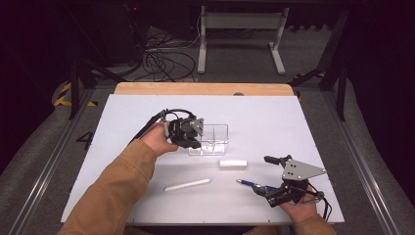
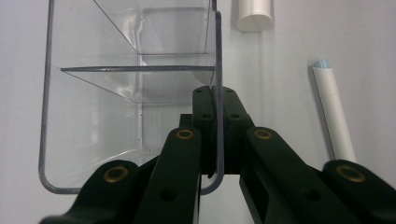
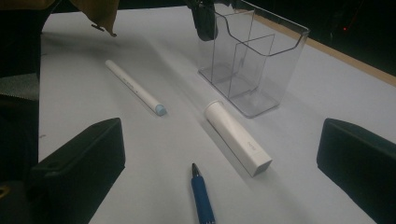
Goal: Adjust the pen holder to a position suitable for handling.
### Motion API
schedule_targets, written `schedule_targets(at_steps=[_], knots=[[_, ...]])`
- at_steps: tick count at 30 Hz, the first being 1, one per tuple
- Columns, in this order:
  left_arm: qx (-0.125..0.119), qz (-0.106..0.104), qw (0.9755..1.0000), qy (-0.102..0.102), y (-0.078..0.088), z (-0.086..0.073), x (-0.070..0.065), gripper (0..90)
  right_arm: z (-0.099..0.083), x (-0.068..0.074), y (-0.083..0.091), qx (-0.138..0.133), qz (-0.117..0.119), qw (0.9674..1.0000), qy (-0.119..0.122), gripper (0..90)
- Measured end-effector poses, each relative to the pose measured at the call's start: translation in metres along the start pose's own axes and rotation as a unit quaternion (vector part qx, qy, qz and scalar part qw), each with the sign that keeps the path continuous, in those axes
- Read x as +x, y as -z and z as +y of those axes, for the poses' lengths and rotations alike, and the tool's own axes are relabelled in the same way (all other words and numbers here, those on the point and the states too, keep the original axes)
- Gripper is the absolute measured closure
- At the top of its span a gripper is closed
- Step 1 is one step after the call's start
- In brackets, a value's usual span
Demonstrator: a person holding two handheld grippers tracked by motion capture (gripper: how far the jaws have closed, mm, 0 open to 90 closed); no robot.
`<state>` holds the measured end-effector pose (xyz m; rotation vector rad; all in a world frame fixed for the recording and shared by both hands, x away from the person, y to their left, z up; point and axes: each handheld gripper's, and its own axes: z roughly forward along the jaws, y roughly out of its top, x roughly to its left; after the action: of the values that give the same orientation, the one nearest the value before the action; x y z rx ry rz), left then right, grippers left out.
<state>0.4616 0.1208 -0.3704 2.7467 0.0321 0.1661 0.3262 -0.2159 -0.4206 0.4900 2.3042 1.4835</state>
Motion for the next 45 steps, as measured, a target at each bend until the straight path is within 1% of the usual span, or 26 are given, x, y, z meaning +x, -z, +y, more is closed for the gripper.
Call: schedule_targets(at_steps=[6,10,12,16,19,23,26,27,32,34,35,36,37,38,41,42,43,45], knots=[[-0.004,0.002,0.9999,0.009,-0.001,-0.002,0.002,85.6,0.000,0.000,0.000,-0.001,0.000,1.0000,-0.001,1.5],[-0.006,0.008,0.9999,0.007,0.001,-0.002,0.002,84.4,0.000,0.000,0.000,-0.001,0.000,1.0000,-0.001,1.5],[-0.009,0.011,0.9999,0.003,0.002,-0.002,0.002,84.4,0.000,0.000,0.000,0.000,0.001,1.0000,-0.001,1.5],[-0.009,0.010,0.9999,-0.009,0.002,-0.003,0.002,85.1,0.000,0.000,0.000,0.002,0.002,1.0000,0.000,1.5],[-0.015,-0.003,0.9998,-0.014,0.003,-0.005,0.004,86.1,0.000,0.000,0.000,0.001,0.002,1.0000,0.001,1.5],[-0.020,-0.013,0.9995,-0.023,0.003,-0.007,0.006,87.0,0.000,0.000,0.000,0.001,0.003,1.0000,-0.001,1.4],[-0.025,-0.020,0.9992,-0.023,0.003,-0.008,0.008,87.1,0.000,0.000,0.000,0.001,0.004,1.0000,-0.003,1.4],[-0.025,-0.020,0.9992,-0.023,0.003,-0.009,0.009,87.0,-0.001,0.000,0.000,0.001,0.004,1.0000,-0.002,1.4],[-0.025,-0.011,0.9996,-0.009,0.003,-0.008,0.008,83.9,-0.001,0.000,-0.001,0.002,0.005,1.0000,-0.001,1.4],[-0.027,-0.004,0.9996,-0.004,0.006,-0.008,0.007,82.4,-0.001,0.000,0.000,0.002,0.005,1.0000,-0.001,1.4],[-0.033,0.004,0.9994,0.001,0.008,-0.008,0.006,79.3,-0.001,0.000,-0.001,0.002,0.005,1.0000,-0.001,1.4],[-0.033,0.004,0.9994,0.001,0.008,-0.008,0.006,78.1,-0.001,0.000,-0.001,0.002,0.005,1.0000,-0.001,1.4],[-0.037,0.011,0.9993,0.000,0.011,-0.008,0.004,76.9,-0.001,0.000,-0.001,0.003,0.005,1.0000,-0.001,1.5],[-0.042,0.014,0.9990,0.003,0.013,-0.008,0.003,76.9,-0.001,0.000,-0.001,0.003,0.005,1.0000,-0.001,1.5],[-0.060,0.026,0.9978,0.014,0.022,-0.009,-0.001,72.0,0.000,0.001,-0.001,0.003,0.004,1.0000,0.000,1.4],[-0.065,0.030,0.9973,0.014,0.024,-0.009,-0.002,70.2,0.000,0.001,-0.001,0.002,0.003,1.0000,0.000,1.4],[-0.075,0.032,0.9965,0.018,0.028,-0.010,-0.004,68.9,0.000,0.001,0.000,0.002,0.003,1.0000,0.000,1.4],[-0.086,0.039,0.9952,0.023,0.036,-0.010,-0.008,68.1,0.000,0.000,0.000,0.002,0.003,1.0000,0.000,1.4]])
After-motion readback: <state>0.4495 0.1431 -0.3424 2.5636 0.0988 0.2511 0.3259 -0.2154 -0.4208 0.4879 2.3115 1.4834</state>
